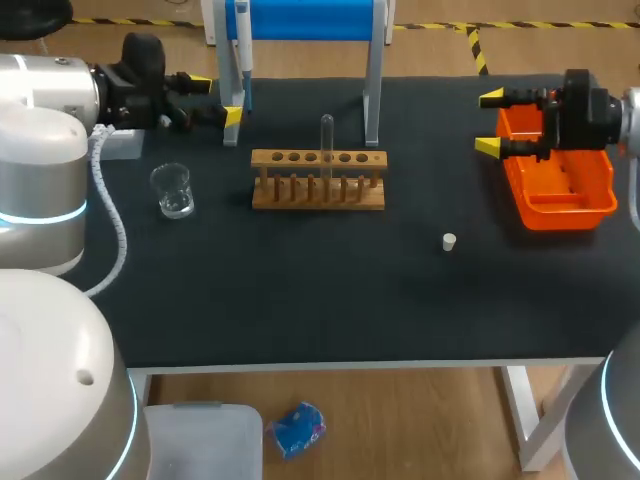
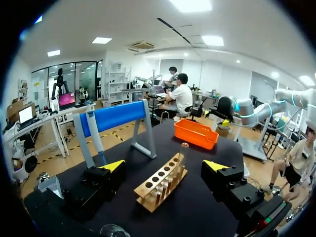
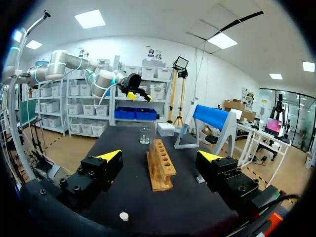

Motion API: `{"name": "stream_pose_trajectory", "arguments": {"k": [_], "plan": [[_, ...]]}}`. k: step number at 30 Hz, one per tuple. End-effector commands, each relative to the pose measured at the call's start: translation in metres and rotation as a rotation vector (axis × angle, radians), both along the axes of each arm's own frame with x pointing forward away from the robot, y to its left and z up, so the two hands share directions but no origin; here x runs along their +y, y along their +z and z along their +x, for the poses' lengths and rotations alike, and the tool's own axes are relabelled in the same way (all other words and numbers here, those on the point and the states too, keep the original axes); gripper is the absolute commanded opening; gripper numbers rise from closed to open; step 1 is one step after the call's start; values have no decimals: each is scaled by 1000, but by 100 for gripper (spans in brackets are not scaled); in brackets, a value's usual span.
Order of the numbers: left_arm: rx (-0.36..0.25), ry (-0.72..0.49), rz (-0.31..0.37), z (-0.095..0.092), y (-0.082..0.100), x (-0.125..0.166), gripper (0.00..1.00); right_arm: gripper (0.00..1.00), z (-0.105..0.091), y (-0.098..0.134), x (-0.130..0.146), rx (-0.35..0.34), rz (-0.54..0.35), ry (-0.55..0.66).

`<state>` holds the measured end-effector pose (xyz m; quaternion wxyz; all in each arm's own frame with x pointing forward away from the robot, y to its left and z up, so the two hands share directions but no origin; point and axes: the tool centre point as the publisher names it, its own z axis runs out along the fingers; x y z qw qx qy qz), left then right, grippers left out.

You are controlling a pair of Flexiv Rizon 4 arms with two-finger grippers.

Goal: Invert the test tube, pick up the pipette, mount the tip to pipette, aspirate from beaker and dispense into the tube, eject the tip, return the pipette, and cap with the stopper.

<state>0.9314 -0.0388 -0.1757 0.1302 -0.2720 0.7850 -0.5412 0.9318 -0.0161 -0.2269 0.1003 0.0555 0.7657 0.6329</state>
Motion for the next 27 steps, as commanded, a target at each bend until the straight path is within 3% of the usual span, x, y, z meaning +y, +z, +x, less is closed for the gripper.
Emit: {"name": "stream_pose_trajectory", "arguments": {"k": [1,6,12,17,27], "plan": [[3,-3,1,0,1,1,100,100,0,0,-1,0,0,2],[-87,-99,5,9,-12,-11,100,100,0,0,-1,0,0,2],[-126,-157,26,-4,-36,-17,100,100,0,0,-1,0,0,2],[-123,-158,28,-12,-49,-16,100,100,0,0,-1,0,0,2],[-132,-159,25,-13,-50,-15,100,100,2,1,8,-2,-6,35]]}}
